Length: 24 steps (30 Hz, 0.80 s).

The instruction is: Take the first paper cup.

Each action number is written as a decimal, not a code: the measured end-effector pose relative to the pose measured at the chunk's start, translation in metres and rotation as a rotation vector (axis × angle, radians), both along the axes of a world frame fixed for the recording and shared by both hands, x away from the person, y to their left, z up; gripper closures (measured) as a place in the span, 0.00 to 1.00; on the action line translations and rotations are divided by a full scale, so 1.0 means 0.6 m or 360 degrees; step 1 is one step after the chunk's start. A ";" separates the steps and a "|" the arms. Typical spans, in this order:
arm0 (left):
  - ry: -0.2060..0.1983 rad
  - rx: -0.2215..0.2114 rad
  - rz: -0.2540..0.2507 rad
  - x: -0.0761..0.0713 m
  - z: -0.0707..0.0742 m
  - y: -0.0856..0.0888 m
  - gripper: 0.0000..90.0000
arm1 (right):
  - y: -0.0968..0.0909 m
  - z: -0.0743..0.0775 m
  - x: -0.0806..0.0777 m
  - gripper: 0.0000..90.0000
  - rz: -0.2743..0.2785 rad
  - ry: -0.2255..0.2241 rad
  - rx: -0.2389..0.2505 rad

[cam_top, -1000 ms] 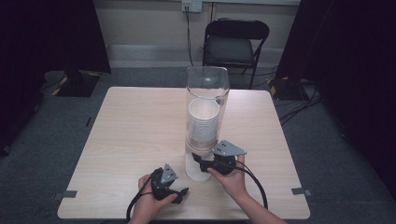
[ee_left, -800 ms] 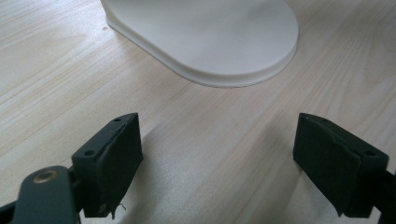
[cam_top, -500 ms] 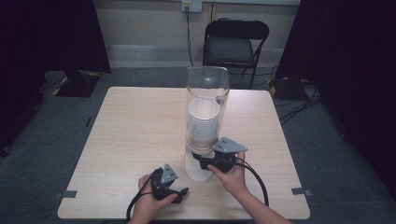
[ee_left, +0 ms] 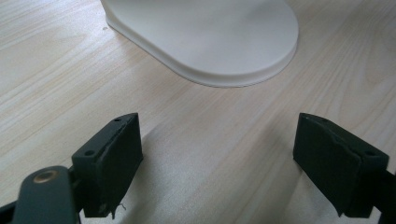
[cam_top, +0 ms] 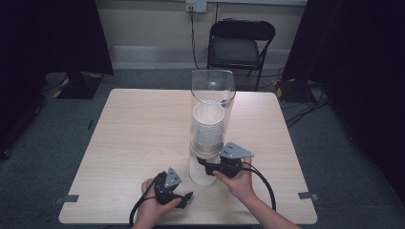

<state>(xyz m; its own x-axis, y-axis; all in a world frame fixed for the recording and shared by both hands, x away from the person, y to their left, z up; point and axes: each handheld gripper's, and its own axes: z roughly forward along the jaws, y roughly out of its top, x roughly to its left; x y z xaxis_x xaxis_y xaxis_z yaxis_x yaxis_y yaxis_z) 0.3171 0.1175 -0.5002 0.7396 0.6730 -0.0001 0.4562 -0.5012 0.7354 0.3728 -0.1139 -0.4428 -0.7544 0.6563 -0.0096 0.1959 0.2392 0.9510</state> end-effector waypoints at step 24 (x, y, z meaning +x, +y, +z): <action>0.0000 0.0007 0.0003 0.000 0.000 0.000 0.17 | -0.003 -0.005 0.000 0.38 0.0016 -0.0054 -0.0035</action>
